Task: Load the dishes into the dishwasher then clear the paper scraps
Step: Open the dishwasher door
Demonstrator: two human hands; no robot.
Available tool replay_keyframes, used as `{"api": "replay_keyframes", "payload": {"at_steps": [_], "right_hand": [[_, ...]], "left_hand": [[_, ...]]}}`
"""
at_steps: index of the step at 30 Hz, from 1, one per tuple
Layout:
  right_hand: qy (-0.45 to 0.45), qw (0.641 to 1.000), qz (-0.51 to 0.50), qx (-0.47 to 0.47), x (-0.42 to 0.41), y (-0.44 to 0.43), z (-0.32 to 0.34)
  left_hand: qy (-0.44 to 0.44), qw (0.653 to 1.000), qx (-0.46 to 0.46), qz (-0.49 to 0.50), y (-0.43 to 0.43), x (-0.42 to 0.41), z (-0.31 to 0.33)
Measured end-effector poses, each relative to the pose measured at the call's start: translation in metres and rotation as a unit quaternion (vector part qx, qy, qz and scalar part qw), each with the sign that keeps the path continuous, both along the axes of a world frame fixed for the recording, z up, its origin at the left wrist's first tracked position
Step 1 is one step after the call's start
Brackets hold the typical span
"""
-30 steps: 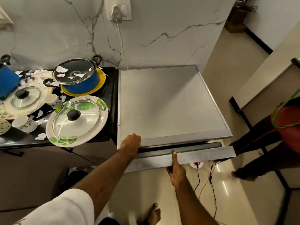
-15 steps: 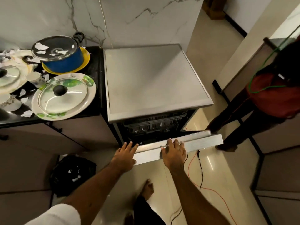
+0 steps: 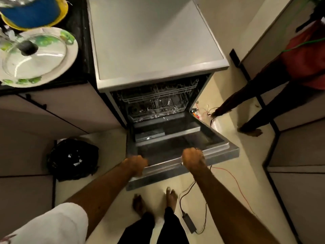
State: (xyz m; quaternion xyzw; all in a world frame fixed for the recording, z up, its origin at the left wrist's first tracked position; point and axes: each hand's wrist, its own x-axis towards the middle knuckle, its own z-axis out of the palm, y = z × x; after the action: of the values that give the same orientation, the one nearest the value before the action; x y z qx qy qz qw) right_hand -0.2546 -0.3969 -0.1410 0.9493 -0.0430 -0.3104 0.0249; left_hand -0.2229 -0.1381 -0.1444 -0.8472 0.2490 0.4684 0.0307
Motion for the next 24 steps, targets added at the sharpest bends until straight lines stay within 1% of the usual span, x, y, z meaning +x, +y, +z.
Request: {"api": "replay_keyframes", "payload": {"at_steps": [2,4,7,9,11,13,16,18,24], "right_hand": [[0.042,0.999,-0.010,0.003,-0.003,-0.006,-0.019],[0.078,0.996,-0.023,0.033,-0.002,-0.015,-0.043],[0.139,0.986,-0.030,0.085,-0.003,-0.033,-0.083],[0.186,0.975,-0.013,0.119,-0.006,-0.046,-0.116],[0.190,0.972,-0.010,0.136,-0.010,-0.058,-0.145],[0.177,0.978,-0.003,0.109,-0.013,-0.065,-0.173],[0.202,0.976,0.018,0.073,-0.020,-0.070,-0.217],[0.215,0.974,0.028,0.073,-0.029,-0.072,-0.254],[0.195,0.977,0.054,0.064,-0.064,-0.068,-0.345]], "left_hand": [[0.041,0.999,0.010,-0.017,-0.008,-0.009,-0.023],[0.076,0.997,0.013,-0.015,-0.015,-0.014,-0.050],[0.106,0.994,0.005,-0.028,-0.025,-0.020,-0.099],[0.092,0.995,-0.012,-0.034,-0.032,-0.024,-0.129],[0.066,0.996,-0.042,-0.031,-0.036,-0.030,-0.160],[0.032,0.999,-0.012,-0.016,-0.037,-0.037,-0.187],[-0.026,0.999,0.023,-0.031,-0.036,-0.056,-0.231],[-0.064,0.996,0.027,-0.052,-0.039,-0.071,-0.256],[-0.072,0.995,0.028,-0.065,-0.049,-0.104,-0.334]]}}
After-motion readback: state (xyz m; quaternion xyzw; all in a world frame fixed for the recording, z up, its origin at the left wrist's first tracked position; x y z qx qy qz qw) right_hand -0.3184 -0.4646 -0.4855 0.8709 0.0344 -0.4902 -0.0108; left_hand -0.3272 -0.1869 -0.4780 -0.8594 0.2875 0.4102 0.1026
